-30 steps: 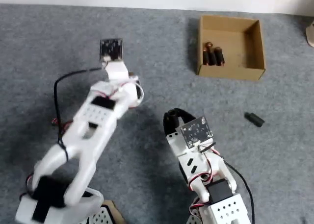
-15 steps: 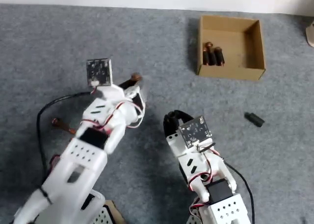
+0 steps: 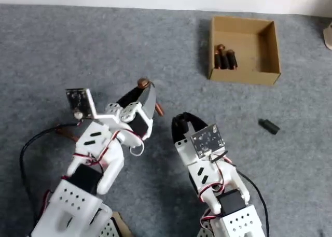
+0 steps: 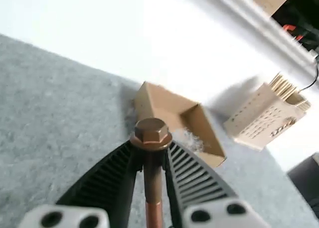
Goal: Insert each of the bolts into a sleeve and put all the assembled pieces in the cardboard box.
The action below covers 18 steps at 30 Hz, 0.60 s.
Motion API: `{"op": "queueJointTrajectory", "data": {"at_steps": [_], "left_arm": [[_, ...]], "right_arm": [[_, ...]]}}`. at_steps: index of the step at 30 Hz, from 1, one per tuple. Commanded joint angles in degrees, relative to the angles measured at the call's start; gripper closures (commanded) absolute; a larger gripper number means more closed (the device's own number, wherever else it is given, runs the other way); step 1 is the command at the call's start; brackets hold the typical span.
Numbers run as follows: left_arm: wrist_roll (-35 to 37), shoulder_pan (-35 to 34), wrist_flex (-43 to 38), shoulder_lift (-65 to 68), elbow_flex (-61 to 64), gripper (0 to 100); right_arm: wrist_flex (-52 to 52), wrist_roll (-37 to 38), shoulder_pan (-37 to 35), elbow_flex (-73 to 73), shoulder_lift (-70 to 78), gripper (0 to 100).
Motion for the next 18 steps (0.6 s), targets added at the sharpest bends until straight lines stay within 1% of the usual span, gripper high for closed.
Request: {"op": "queueJointTrajectory", "data": {"at_steps": [1, 5, 11, 18], "left_arm": [[0.62, 1.45, -1.32, -3.03, -0.13, 99], [0.88, 1.98, -1.32, -3.03, -0.04, 99], [0.53, 7.25, -1.58, -3.03, 2.33, 99], [0.18, 7.08, -1.41, -3.03, 3.03, 99]], "right_arm": [[-2.15, 0.79, -2.86, 8.84, -0.57, 99.3], [-2.15, 0.79, -5.85, 8.84, -0.48, 99.3], [-2.15, 0.79, -6.11, 8.84, -0.75, 99.3], [-2.15, 0.79, -6.11, 8.84, -0.92, 99.3]]}}
